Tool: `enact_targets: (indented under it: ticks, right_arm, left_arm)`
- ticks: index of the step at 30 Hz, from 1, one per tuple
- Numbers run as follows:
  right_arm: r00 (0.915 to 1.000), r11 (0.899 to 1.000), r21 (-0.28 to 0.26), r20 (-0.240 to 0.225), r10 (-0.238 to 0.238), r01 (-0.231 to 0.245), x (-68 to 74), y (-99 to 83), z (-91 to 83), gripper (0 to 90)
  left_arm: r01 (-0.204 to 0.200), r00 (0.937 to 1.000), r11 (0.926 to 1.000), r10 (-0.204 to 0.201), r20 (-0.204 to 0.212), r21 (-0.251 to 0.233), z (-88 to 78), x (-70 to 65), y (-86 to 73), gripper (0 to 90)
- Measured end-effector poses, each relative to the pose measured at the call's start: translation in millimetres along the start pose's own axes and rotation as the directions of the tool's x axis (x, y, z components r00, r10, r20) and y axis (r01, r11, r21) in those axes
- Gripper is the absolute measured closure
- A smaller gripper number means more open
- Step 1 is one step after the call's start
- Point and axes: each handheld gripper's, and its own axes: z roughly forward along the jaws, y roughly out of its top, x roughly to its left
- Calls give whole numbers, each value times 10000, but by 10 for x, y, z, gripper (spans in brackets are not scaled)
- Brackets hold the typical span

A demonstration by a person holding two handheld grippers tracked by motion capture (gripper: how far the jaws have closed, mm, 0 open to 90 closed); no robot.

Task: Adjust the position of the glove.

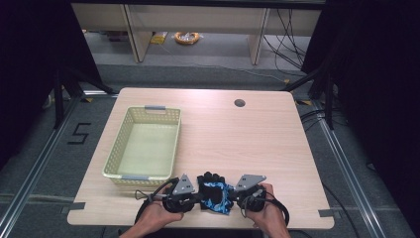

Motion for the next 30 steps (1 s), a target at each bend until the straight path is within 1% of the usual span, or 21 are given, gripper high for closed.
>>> enact_targets:
  ticks: [3, 5, 6, 8, 9, 12, 14, 15, 16, 17, 18, 20, 21, 22, 24, 25, 26, 27, 28, 29, 30]
  right_arm:
    - [9973, 9975, -73, 250, -697, 699, -37, 117, -59, 877]
    - [9923, 9924, -141, 174, -1224, 1226, -45, 223, -64, 877]
    - [9887, 9889, -38, 195, -1484, 1485, -47, 286, -65, 877]
    - [9832, 9832, 69, 102, -1824, 1823, -49, 414, -59, 877]
    - [9801, 9800, 189, 36, -1983, 1981, -48, 478, -56, 877]
    - [9667, 9652, 529, -133, -2557, 2560, -34, 656, -68, 877]
    - [9587, 9547, 876, -224, -2835, 2843, -32, 761, -72, 878]
    - [9559, 9505, 1021, -352, -2914, 2935, -33, 806, -60, 877]
    - [9577, 9498, 1229, -388, -2852, 2878, -32, 845, -51, 877]
    - [9566, 9460, 1420, -500, -2872, 2914, -36, 883, -33, 877]
    - [9533, 9411, 1525, -643, -2953, 3018, -48, 918, -1, 877]
    - [9548, 9380, 1805, -874, -2843, 2958, -69, 959, 79, 877]
    - [9482, 9300, 1888, -1015, -3010, 3155, -92, 971, 140, 876]
    - [9553, 9335, 2072, -1057, -2760, 2926, -103, 969, 192, 876]
    - [9591, 9407, 1999, -1290, -2520, 2741, -140, 962, 299, 876]
    - [9563, 9396, 1939, -1362, -2589, 2820, -161, 960, 350, 876]
    - [9619, 9447, 1991, -1370, -2366, 2607, -165, 954, 383, 876]
    - [9615, 9463, 1936, -1454, -2332, 2588, -176, 949, 420, 876]
    - [9538, 9415, 1819, -1542, -2578, 2839, -192, 948, 459, 876]
    - [9602, 9461, 1893, -1474, -2373, 2629, -189, 942, 477, 876]
    - [9600, 9476, 1841, -1522, -2349, 2611, -192, 936, 504, 875]
  left_arm:
    - [283, 9991, 9994, -276, 335, -194, -52, -78, -14, 892]
    - [334, 9986, 9993, -328, 414, -136, -35, -115, -43, 891]
    - [145, 9986, 9999, -141, 511, -64, -21, -116, -52, 891]
    - [476, 9970, 9988, -470, 613, -84, 22, -132, -84, 890]
    - [419, 9973, 9991, -421, 602, 45, 29, -123, -93, 890]
    - [1186, 9876, 9929, -1165, 1054, -138, 25, -164, -94, 892]
    - [1407, 9823, 9897, -1360, 1286, -282, 19, -204, -84, 891]
    - [1330, 9822, 9907, -1280, 1375, -273, 15, -207, -79, 891]
    - [1588, 9769, 9868, -1526, 1493, -302, 18, -230, -75, 890]
    - [1443, 9779, 9891, -1380, 1568, -299, 22, -228, -72, 887]
    - [1534, 9783, 9880, -1492, 1440, -190, 31, -235, -77, 884]
    - [1424, 9807, 9895, -1378, 1384, -239, 54, -214, -87, 877]
    - [1532, 9799, 9879, -1487, 1326, -243, 70, -193, -98, 873]
    - [1456, 9822, 9892, -1423, 1227, -187, 77, -156, -108, 868]
    - [1575, 9820, 9874, -1550, 1076, -156, 86, -91, -130, 863]
    - [1850, 9773, 9826, -1826, 1072, -131, 89, -79, -140, 859]
    - [1706, 9805, 9852, -1680, 1023, -167, 92, -54, -147, 855]
    - [1698, 9806, 9854, -1681, 1009, -89, 88, -44, -150, 851]
    - [1725, 9797, 9850, -1705, 1054, -101, 98, -32, -159, 852]
    - [1792, 9782, 9838, -1773, 1080, -86, 104, -28, -162, 852]
    - [1851, 9775, 9827, -1833, 1043, -72, 108, -30, -167, 851]
